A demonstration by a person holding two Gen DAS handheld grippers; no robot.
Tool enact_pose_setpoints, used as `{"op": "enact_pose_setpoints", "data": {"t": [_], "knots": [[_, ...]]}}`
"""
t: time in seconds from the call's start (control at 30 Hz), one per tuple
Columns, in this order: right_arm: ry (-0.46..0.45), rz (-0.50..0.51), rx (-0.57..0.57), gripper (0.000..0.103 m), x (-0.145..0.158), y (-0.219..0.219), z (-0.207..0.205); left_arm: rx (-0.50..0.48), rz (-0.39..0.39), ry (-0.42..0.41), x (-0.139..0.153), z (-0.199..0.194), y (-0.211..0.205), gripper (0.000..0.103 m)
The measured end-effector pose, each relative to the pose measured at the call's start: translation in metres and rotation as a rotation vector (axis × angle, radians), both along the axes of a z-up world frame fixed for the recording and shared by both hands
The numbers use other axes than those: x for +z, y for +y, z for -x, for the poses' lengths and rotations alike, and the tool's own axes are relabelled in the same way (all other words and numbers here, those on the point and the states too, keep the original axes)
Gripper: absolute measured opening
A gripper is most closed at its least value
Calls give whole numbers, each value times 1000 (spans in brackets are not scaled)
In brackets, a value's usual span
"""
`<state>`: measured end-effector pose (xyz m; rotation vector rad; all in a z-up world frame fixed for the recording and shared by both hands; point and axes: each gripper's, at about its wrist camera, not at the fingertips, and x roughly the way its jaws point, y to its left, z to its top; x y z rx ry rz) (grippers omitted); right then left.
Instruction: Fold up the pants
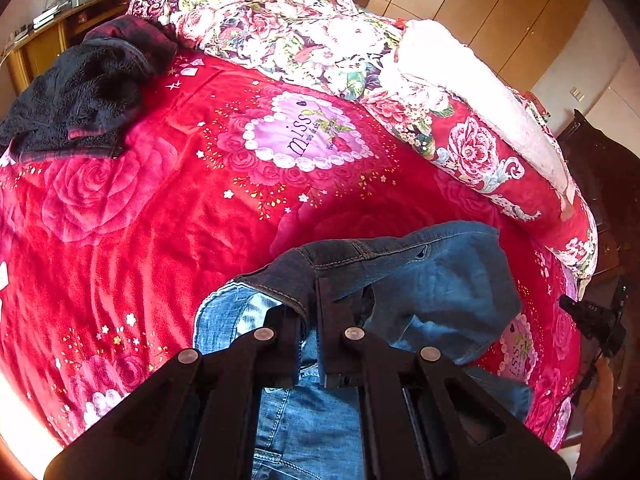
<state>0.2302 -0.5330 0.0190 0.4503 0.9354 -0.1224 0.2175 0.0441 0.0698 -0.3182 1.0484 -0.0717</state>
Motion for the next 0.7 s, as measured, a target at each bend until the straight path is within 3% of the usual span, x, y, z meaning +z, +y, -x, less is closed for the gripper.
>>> {"op": "enact_pose_setpoints", "data": {"t": [0.1,0.23,0.37,0.57,0.6,0.67,0.7], "knots": [[16,-36,10,38,-19,4,-42,9,6,30,-13,-14,6,4],[37,-31,33,46,-43,9,-112,31,16,74,-32,-37,12,4],[81,8,64,47,-69,18,-177,55,29,112,-51,-60,18,4],[149,90,94,55,-107,35,-224,73,30,147,-71,-76,23,4],[151,98,113,52,-111,40,-225,73,33,150,-73,-77,24,4],[159,168,153,20,-115,55,-224,80,35,151,-73,-77,25,4],[155,168,171,13,-114,59,-221,83,41,150,-72,-76,26,4]]}}
